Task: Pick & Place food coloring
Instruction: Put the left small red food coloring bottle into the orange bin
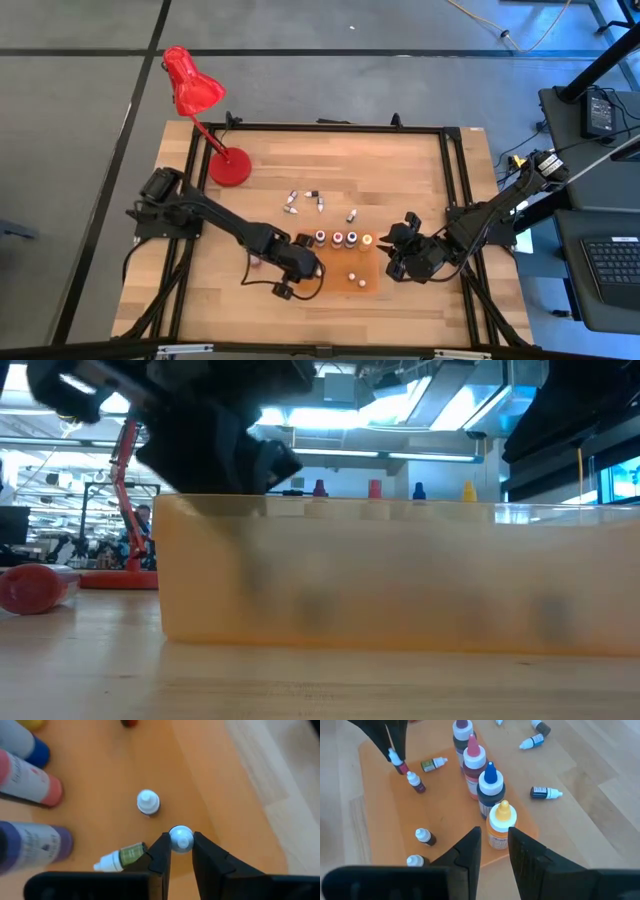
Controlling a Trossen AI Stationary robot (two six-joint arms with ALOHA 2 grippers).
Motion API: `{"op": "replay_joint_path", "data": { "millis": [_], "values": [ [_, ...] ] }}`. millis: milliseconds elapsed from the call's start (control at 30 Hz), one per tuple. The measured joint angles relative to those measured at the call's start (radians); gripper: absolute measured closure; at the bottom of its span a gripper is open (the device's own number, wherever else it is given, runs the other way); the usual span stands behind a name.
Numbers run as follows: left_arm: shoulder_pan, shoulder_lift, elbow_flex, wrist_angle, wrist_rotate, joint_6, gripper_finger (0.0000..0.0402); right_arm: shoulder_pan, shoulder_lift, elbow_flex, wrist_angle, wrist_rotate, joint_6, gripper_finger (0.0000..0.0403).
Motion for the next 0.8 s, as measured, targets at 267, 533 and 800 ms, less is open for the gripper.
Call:
{"op": "replay_joint_path", "data": {
  "millis": [267, 533, 800],
  "values": [
    [0.000, 0.015, 0.000, 0.001, 0.001, -0.037, 0.0331, 0.000, 0.000, 0.000, -0.001, -0.002, -0.001, 0.0303],
    [0.000, 0.013, 0.000, 0.001, 0.002, -0.036, 0.0312, 0.000, 0.000, 0.000, 0.000, -0.046, -0.004, 0.0303],
    [0.000, 0.012, 0.000, 0.000, 0.008, -0.028, 0.0294, 0.000, 0.000, 0.000, 0.000, -0.047, -0.004, 0.0303]
  ]
}}
